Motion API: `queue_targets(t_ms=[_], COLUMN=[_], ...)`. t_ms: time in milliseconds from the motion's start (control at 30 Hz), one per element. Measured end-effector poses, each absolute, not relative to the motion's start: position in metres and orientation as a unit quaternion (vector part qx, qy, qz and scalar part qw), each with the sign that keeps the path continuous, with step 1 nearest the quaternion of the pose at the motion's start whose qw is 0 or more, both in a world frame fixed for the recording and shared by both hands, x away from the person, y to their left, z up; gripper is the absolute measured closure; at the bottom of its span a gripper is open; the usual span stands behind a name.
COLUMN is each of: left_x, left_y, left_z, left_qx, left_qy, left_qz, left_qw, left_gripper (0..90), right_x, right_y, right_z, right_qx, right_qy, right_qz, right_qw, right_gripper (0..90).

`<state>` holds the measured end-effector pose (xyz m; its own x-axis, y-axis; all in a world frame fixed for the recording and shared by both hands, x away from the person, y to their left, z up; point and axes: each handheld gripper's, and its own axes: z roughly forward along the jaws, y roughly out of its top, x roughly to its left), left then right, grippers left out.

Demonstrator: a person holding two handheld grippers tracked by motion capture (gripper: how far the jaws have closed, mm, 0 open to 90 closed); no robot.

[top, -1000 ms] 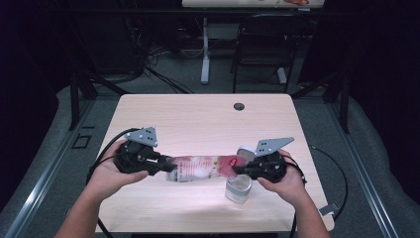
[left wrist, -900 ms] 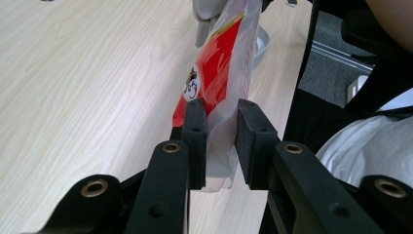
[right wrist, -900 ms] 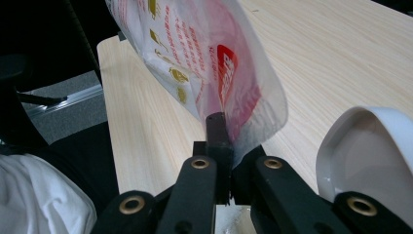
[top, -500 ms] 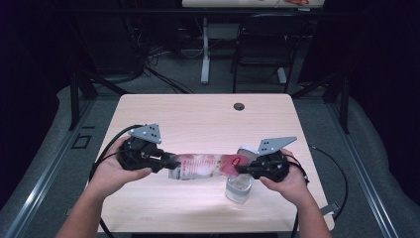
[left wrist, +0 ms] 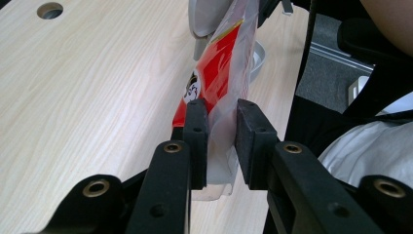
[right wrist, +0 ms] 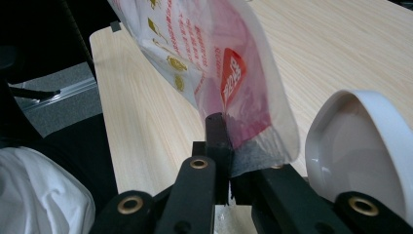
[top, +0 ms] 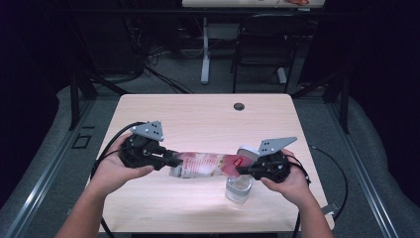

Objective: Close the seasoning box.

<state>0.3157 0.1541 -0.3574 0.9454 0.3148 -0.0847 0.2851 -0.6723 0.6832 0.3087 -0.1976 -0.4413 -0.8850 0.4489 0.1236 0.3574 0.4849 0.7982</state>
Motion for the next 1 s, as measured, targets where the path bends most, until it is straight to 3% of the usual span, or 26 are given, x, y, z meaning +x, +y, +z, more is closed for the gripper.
queue_targets(t_ms=[1000], left_x=[0.315], left_y=[0.1471], left_z=[-0.3504], left_qx=[0.914], left_qy=[0.158], left_qz=[0.027], left_qw=[0.373], left_gripper=[77.0], right_x=[0.3046], right_y=[-0.2053], right_z=[-0.45], right_qx=[0.244], right_qy=[0.843], right_qz=[0.476], right_qw=[0.052], right_gripper=[88.6])
